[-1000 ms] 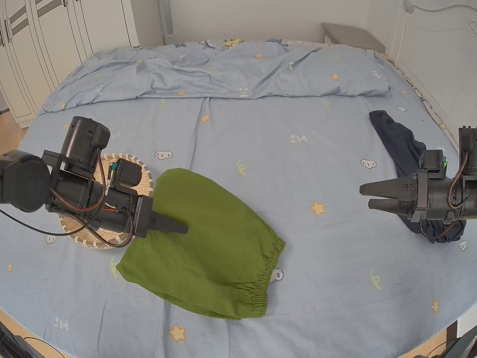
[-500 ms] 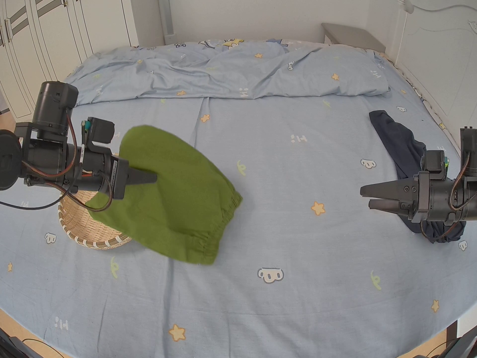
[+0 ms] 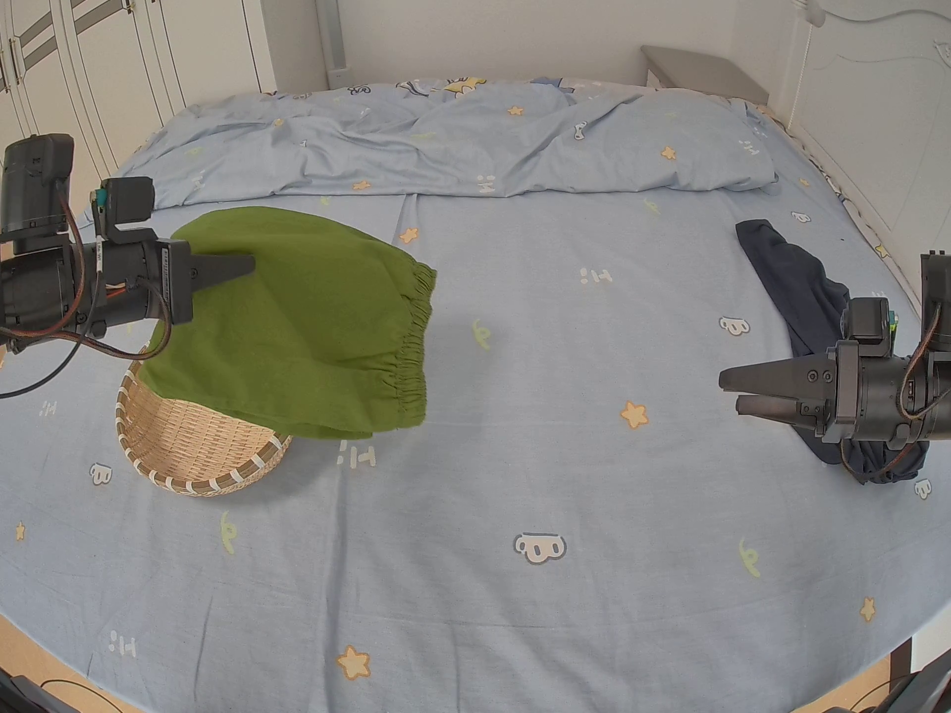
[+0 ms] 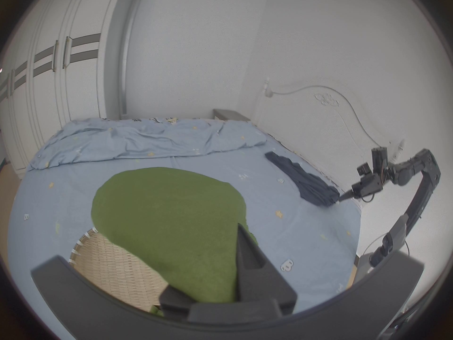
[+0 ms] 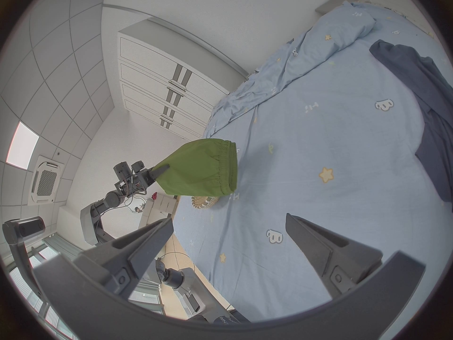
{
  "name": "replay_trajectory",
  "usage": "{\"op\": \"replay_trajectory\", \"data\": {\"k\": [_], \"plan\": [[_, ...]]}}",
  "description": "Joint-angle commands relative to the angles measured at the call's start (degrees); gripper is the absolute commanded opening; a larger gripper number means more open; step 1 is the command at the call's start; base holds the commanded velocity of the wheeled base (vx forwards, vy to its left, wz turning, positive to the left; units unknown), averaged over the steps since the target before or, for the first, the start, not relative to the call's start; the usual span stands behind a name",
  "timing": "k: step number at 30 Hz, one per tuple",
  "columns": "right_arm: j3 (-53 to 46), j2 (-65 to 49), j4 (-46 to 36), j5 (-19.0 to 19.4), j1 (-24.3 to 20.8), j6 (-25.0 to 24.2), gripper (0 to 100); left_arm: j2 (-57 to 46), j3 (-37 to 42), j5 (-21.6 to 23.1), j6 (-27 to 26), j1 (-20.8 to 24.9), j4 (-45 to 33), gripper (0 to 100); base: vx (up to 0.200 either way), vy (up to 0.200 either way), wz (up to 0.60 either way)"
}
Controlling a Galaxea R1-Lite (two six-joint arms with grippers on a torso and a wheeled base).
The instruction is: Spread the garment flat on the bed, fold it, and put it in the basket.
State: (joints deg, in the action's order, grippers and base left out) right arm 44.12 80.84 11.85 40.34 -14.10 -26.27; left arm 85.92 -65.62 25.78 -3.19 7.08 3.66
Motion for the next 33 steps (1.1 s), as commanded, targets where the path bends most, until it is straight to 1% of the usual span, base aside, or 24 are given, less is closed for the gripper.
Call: {"op": "replay_trajectory", "data": {"k": [1,5,12,16,19,20,22,23,24,27,29,30,33], "plan": [[0.0,-0.3,0.0,0.0,0.1,0.0,100,-1.5,0.1,0.2,1.3,-3.1,2.1,0,0.000,0.000,0.00],[0.0,-0.4,0.0,0.0,0.3,0.0,100,-0.2,-0.4,0.2,1.4,-4.9,3.7,0,0.000,0.000,0.00],[0.0,-0.8,0.0,0.0,0.5,0.0,100,3.2,-1.4,0.2,1.6,-8.2,3.8,0,0.000,0.000,0.00],[-0.1,-0.8,0.0,0.0,0.1,0.0,100,4.7,-0.7,0.2,4.5,-10.6,3.7,0,0.000,0.000,0.00],[-0.1,-0.7,0.0,0.0,0.0,0.0,100,4.8,-0.6,0.3,6.6,-13.9,3.4,0,0.000,0.000,0.00],[-0.1,-0.7,0.0,0.0,0.0,0.0,100,4.8,-0.6,0.3,6.8,-14.4,3.4,0,0.000,0.000,0.00],[-0.1,-0.7,0.0,0.0,0.0,0.0,100,5.1,0.4,0.5,7.1,-16.3,3.5,0,0.000,0.000,0.00],[-0.1,-0.7,0.0,0.0,0.0,0.0,100,5.1,0.4,0.5,7.1,-16.3,3.5,0,0.000,0.000,0.00],[-0.1,-0.7,0.0,0.0,0.1,0.0,100,5.1,1.7,0.5,7.1,-17.3,3.5,0,0.000,0.000,0.00],[-0.2,-0.7,0.0,0.0,0.0,0.0,100,5.5,3.7,0.4,7.0,-17.8,3.7,0,0.000,0.000,0.00],[-0.2,-0.7,0.0,0.0,0.0,0.0,100,5.5,3.7,0.4,7.0,-17.8,3.7,0,0.000,0.000,0.00],[-0.3,-0.7,0.0,0.0,0.0,0.0,100,7.7,5.4,0.4,6.7,-19.0,3.7,0,0.000,0.000,0.00],[-0.3,-0.8,0.0,0.1,0.0,0.0,100,10.3,6.0,0.1,6.6,-19.7,3.6,0,0.000,0.000,0.00]]}}
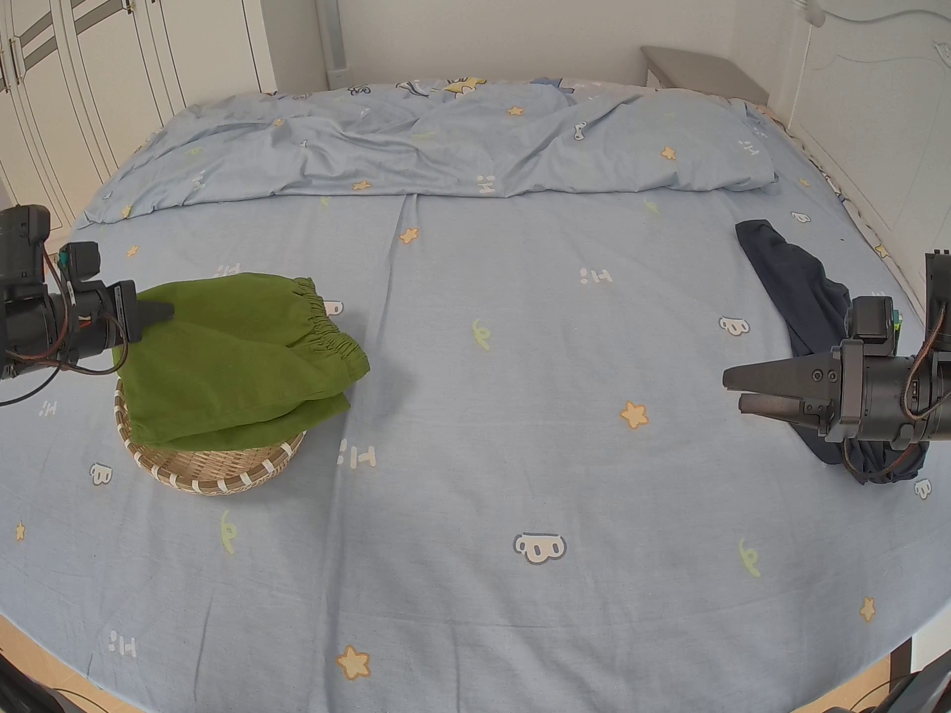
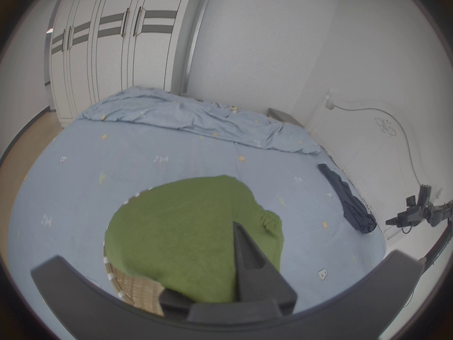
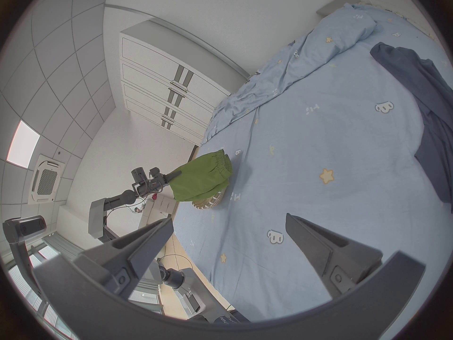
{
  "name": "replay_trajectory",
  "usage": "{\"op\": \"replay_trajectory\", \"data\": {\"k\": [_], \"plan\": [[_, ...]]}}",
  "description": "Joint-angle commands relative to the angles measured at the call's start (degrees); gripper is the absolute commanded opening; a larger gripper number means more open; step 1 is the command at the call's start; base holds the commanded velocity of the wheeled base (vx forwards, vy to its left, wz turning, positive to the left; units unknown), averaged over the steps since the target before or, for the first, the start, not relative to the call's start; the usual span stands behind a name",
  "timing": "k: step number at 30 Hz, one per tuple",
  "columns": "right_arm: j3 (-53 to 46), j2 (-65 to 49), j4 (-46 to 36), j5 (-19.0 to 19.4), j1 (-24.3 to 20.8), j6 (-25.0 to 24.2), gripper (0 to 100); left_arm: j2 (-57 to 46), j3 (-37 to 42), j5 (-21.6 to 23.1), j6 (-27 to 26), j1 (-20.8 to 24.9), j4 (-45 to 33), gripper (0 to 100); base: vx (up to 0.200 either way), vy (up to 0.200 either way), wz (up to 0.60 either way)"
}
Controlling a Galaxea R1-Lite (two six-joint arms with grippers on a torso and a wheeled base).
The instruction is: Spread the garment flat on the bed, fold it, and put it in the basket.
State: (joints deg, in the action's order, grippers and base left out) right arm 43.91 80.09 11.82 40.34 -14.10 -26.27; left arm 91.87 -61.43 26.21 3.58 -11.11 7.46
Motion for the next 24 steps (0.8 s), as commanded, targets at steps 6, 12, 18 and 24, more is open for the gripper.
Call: {"op": "replay_trajectory", "data": {"k": [6,12,18,24], "plan": [[-0.1,-0.1,0.0,0.1,0.0,0.0,100,7.4,1.1,-1.2,-0.2,-2.7,-1.3,0,0.000,0.000,0.00],[-0.1,-0.1,0.0,0.1,-0.1,0.0,100,11.8,-4.1,-3.5,-0.2,-3.3,-8.3,0,0.000,0.000,0.00],[-0.2,-0.1,0.0,0.1,-0.2,0.0,100,14.0,-6.1,-6.3,0.0,-2.5,-10.2,0,0.000,0.000,0.00],[-0.3,-0.1,0.0,0.0,-0.7,0.0,100,17.6,-7.8,-11.0,0.2,-0.7,-10.2,0,0.000,0.000,0.00]]}}
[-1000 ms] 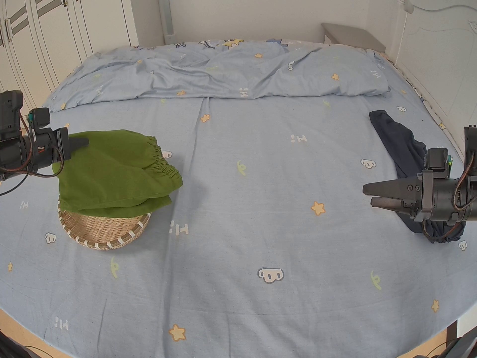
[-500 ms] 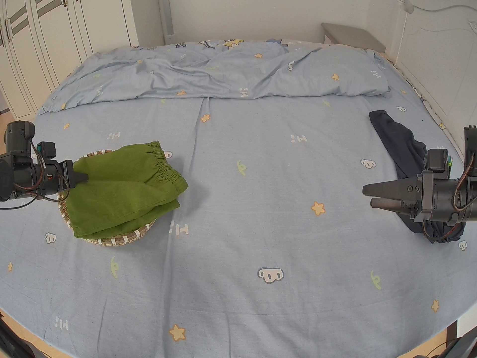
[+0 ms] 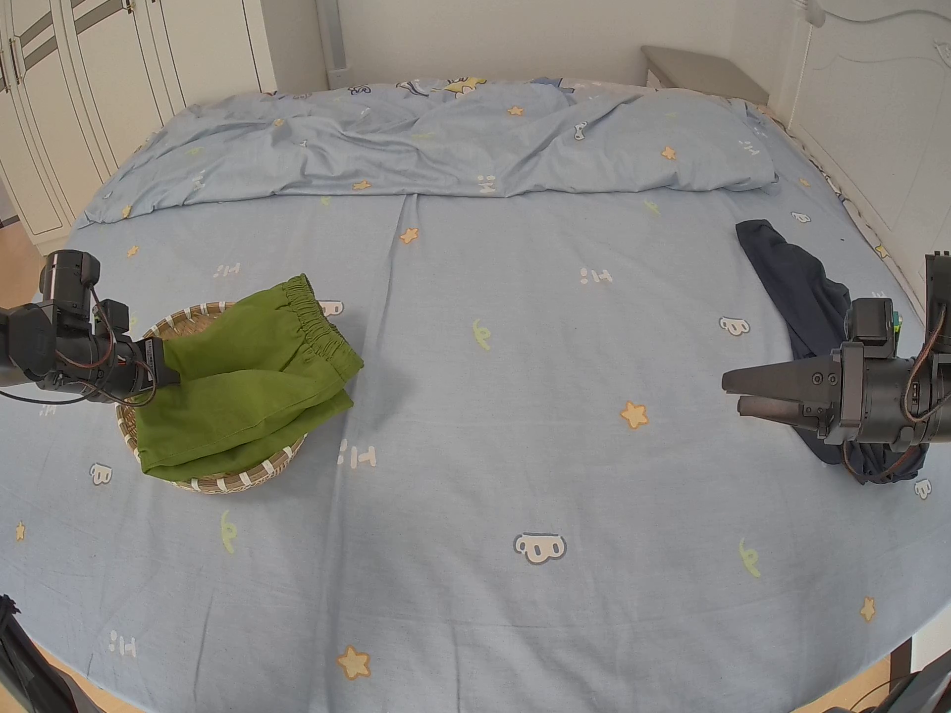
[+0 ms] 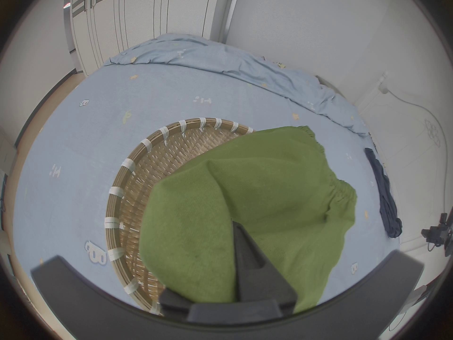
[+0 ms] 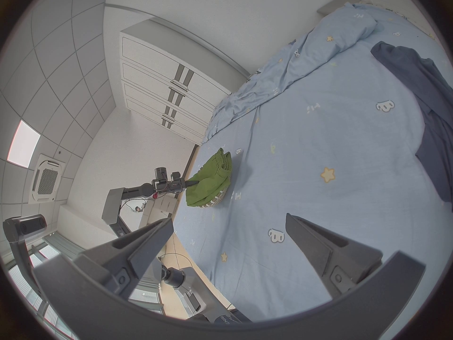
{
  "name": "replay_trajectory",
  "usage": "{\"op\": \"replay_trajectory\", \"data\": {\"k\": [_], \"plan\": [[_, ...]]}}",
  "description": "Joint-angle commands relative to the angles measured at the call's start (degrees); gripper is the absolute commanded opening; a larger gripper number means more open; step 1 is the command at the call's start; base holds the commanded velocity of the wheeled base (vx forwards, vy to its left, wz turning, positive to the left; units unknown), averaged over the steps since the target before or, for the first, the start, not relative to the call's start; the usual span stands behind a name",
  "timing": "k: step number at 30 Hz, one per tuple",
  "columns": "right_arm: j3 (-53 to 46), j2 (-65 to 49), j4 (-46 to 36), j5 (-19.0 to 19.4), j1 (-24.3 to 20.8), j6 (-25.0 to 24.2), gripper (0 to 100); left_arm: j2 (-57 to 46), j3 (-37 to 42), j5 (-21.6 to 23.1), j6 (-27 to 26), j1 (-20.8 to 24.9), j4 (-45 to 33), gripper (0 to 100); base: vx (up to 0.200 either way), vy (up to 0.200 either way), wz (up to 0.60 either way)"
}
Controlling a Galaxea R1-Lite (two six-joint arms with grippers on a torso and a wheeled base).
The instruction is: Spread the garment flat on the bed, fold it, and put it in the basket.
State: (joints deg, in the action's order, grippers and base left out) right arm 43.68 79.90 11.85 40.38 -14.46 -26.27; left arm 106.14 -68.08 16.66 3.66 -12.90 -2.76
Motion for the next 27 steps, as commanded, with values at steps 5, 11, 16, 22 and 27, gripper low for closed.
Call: {"op": "replay_trajectory", "data": {"k": [5,11,16,22,27], "plan": [[0.0,0.0,0.0,0.0,-0.3,0.0,100,7.6,-3.2,-4.4,0.2,3.1,0.0,0,0.000,0.000,0.00],[0.0,-0.3,0.0,0.0,-0.3,0.0,100,8.1,-3.8,-5.0,0.3,3.6,-0.1,0,0.000,0.000,0.00],[0.0,-0.3,0.0,-0.1,-0.6,-0.1,100,7.5,-3.9,-5.1,0.3,3.6,-2.1,100,0.000,0.000,0.00],[-0.1,-0.2,0.0,-0.1,-0.7,0.0,100,3.9,-4.7,-5.1,0.4,3.6,-4.9,100,0.000,0.000,0.00],[-0.3,-0.3,0.1,-0.1,-0.7,0.0,100,-2.4,-5.3,-5.2,0.3,2.6,-9.3,100,0.000,0.000,0.00]]}}
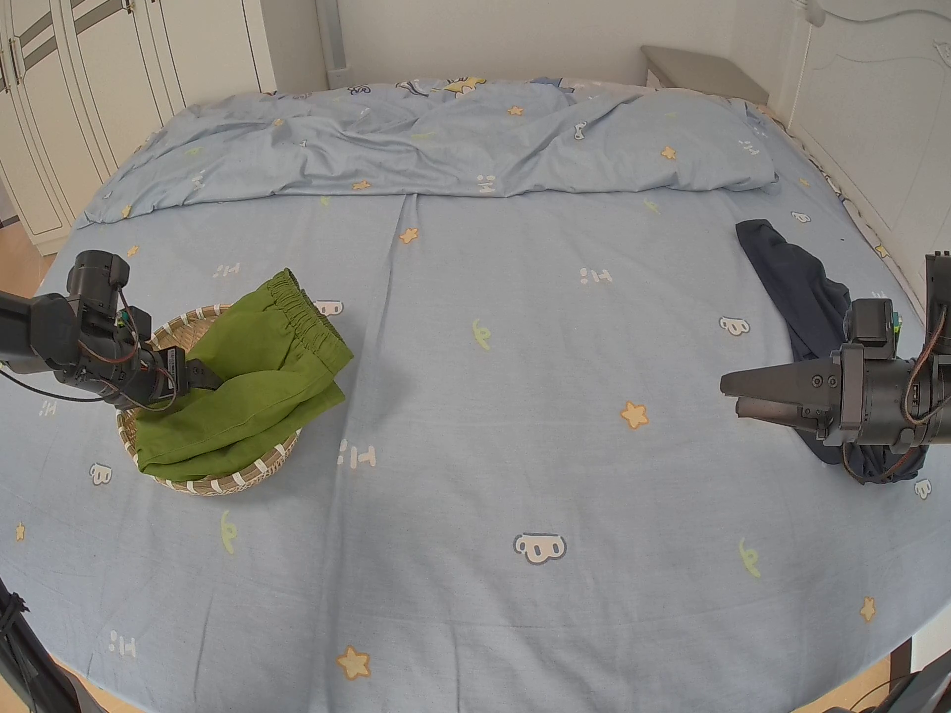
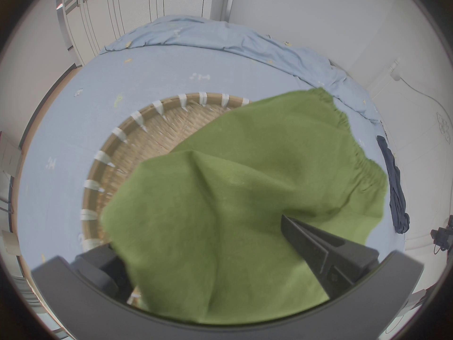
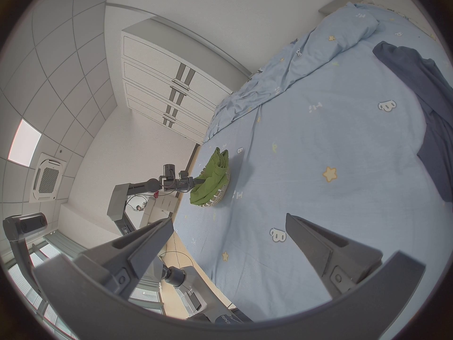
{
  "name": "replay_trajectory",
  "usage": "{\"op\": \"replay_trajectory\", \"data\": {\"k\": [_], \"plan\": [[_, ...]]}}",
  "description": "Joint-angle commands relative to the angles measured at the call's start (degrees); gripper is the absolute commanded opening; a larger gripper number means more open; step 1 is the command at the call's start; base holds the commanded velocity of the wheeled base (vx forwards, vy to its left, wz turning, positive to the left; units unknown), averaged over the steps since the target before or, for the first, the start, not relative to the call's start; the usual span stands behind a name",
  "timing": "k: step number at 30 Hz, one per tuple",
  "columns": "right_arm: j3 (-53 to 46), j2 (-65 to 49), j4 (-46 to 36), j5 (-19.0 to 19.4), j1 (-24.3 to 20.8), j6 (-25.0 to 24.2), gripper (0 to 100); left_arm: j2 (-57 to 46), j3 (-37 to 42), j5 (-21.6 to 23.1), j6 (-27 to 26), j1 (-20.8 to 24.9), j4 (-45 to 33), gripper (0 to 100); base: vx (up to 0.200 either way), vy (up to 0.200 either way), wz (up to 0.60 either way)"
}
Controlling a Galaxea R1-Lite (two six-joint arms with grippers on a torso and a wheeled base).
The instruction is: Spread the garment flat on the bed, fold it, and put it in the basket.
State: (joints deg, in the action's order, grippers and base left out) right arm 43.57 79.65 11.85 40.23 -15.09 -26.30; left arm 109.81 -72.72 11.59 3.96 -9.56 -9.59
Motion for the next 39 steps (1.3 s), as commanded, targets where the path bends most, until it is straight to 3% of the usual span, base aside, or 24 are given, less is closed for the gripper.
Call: {"op": "replay_trajectory", "data": {"k": [1,6,14,16,21,26,31,33,34,39], "plan": [[-0.2,-0.1,0.4,0.0,-0.1,0.0,100,-9.4,-1.8,-0.2,-0.1,-1.3,-6.1,100,0.000,0.000,0.00],[-0.6,0.0,1.1,0.0,-0.1,0.0,100,-16.6,-3.5,-0.6,-1.1,-2.1,-14.6,100,0.000,0.000,0.00],[-3.1,-0.5,5.2,-0.5,-1.3,0.3,100,-31.0,-2.1,-0.3,-8.7,-3.2,-22.5,100,0.000,0.000,0.00],[-6.7,-8.0,7.0,-3.6,-3.6,3.5,100,-40.0,2.1,0.6,-8.2,-0.4,-22.0,100,0.000,0.000,0.00],[-13.9,-19.6,6.9,-4.5,-3.6,13.1,100,-53.9,8.6,2.4,-2.6,7.7,-19.2,100,0.000,0.000,0.00],[-23.2,-32.3,5.7,-5.2,-3.5,14.8,100,-68.9,17.8,2.1,2.5,9.2,-18.9,100,0.000,0.000,0.00],[-25.3,-45.0,-3.1,-5.3,-1.6,14.7,100,-86.5,31.6,2.4,2.6,9.7,-20.6,100,0.000,0.000,0.00],[-25.3,-45.0,-3.1,-5.3,-1.6,14.7,100,-86.5,31.6,2.4,2.6,9.7,-20.6,100,0.000,0.000,0.00],[-25.2,-52.1,-10.4,-5.3,-0.4,14.8,100,-94.3,37.6,2.0,2.6,8.9,-21.8,100,0.000,0.000,0.00],[-25.6,-62.8,-20.9,-5.3,0.2,14.2,100,-102.7,44.4,1.9,2.9,9.6,-21.2,100,0.000,0.000,0.00]]}}
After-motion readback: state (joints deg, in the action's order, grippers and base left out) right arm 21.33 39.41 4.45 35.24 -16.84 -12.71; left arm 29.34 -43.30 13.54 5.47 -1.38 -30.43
